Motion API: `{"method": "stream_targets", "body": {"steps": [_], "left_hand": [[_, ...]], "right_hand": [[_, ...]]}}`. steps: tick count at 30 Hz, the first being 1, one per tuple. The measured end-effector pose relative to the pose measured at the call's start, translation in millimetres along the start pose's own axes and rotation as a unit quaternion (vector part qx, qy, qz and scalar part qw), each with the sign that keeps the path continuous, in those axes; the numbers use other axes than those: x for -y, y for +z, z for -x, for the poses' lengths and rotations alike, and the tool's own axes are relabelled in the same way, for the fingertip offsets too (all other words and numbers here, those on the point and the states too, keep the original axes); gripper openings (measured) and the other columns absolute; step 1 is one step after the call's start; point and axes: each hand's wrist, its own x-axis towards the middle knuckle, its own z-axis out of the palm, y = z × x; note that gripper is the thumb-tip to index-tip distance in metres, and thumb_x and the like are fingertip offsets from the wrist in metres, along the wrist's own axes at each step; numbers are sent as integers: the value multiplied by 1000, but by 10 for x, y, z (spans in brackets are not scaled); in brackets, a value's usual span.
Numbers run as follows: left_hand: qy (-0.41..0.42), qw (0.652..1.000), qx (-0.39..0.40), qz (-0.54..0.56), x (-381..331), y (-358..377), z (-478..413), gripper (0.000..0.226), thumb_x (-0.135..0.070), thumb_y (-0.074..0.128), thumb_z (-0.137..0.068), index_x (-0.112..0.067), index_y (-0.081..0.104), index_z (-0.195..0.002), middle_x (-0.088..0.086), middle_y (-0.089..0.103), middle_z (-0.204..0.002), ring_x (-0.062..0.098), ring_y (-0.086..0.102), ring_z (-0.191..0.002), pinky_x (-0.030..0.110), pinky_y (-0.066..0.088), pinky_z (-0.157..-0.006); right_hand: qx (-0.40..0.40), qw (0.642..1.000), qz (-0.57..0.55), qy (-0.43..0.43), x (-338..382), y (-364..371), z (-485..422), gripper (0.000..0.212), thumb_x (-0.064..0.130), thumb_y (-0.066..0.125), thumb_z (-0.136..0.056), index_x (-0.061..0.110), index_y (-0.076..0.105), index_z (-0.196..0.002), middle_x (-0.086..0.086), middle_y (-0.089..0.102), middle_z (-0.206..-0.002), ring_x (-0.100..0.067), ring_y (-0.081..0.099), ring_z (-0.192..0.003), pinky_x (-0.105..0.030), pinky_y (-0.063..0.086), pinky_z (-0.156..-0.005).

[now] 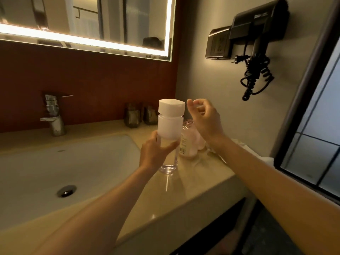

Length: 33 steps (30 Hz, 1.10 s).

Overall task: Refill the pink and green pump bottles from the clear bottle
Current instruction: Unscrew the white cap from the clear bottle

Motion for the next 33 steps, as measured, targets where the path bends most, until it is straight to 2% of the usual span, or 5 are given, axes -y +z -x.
{"method": "stream_targets", "body": {"steps": [6,11,23,30,33], "left_hand": [[45,999,1,-25,-184,-155,433,68,-42,73,-73,-10,47,-127,8,62,-115,14,53,-92,27,49,-75],[45,998,-26,-25,-181,-199,584,67,-46,72,-71,-11,49,-124,6,63,-112,14,56,-87,26,52,-72],[36,997,-45,-55,-173,-154,596,67,-53,70,-71,-13,50,-122,5,64,-106,16,56,-82,30,53,-69],[40,996,-53,-53,-171,-128,610,67,-54,69,-71,-13,49,-122,5,65,-109,14,55,-82,29,53,-69],[43,996,-52,-53,-179,-123,615,68,-53,69,-72,-13,48,-124,5,64,-112,13,54,-84,25,49,-68]], "right_hand": [[55,998,-26,5,337,-114,108,53,54,44,-89,16,46,-126,-2,57,-116,-12,53,-96,-14,42,-65],[143,987,78,-20,431,-123,195,64,63,54,-78,21,45,-125,-4,51,-126,-18,52,-105,-30,50,-81],[202,978,43,-29,405,-166,180,47,30,59,-89,18,42,-130,-7,48,-130,-20,51,-109,-24,47,-78],[203,948,224,-101,497,-155,69,69,63,47,-83,20,37,-137,-9,39,-138,-26,44,-121,-37,47,-94],[219,942,234,-95,488,-129,44,66,59,50,-84,15,45,-132,-9,43,-134,-25,48,-116,-30,46,-86]]}}
